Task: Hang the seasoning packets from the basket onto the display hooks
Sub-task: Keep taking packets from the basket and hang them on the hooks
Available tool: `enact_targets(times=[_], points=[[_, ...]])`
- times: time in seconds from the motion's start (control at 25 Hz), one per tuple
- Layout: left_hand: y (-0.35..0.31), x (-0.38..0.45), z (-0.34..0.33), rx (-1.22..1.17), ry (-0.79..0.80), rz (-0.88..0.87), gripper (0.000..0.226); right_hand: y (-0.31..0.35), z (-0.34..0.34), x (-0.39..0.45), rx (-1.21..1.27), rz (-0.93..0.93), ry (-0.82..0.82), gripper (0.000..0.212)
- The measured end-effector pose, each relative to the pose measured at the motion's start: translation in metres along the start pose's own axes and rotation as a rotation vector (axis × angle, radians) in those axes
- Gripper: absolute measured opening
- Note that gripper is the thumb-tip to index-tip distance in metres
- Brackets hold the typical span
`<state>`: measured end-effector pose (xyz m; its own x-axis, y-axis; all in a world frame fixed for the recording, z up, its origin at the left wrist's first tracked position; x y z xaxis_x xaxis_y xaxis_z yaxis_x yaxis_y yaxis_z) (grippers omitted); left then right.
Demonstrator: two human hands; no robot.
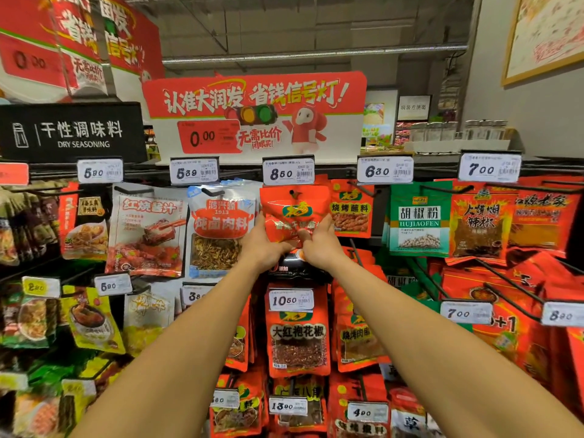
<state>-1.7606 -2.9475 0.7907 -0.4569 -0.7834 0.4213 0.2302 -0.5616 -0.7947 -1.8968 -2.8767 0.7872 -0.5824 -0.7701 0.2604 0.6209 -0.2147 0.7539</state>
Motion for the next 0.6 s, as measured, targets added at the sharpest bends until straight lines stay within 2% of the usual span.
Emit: enact_targets(times=[0.12,0.28,0.36,0.48,0.56,0.6], points=[[-0.001,-0.012,-0.002,0.06,-0.022,0.011,0.095,-0.002,0.011,-0.01,0.024,0.008,0.012,0.089],[-0.001,-0.034,0.004,0.079,-0.025,0.048,0.083,-0.011,0.026,-0.035,0.068,-0.013,0.008,0.085],[-0.004,-0.048,0.012,0.082,-0.033,0.037,0.078,-0.012,0.034,-0.052,0.154,0.006,-0.057,0.07],[-0.012,-0.07,0.024,0.073,-0.068,-0.018,0.071,-0.013,0.052,-0.078,0.224,0.035,-0.243,0.051],[-0.014,-0.086,0.035,0.061,-0.098,-0.034,0.053,-0.019,0.063,-0.097,0.323,0.055,-0.311,0.023],[-0.013,-0.094,0.04,0.011,-0.095,-0.03,0.038,-0.023,0.066,-0.107,0.4,0.046,-0.28,0.017]])
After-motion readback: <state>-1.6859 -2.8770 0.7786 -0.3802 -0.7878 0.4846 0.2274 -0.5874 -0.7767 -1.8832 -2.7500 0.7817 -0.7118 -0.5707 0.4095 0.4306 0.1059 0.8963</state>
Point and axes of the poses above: each hand's wrist, its own x-axis towards the middle knuckle, its own z-axis out of the back of the hand, y = z × x, the point moved 2 cm from there along x, towards the middle knuckle, and after that the axes turned 1 degree about -z, right-handed, at the moved point
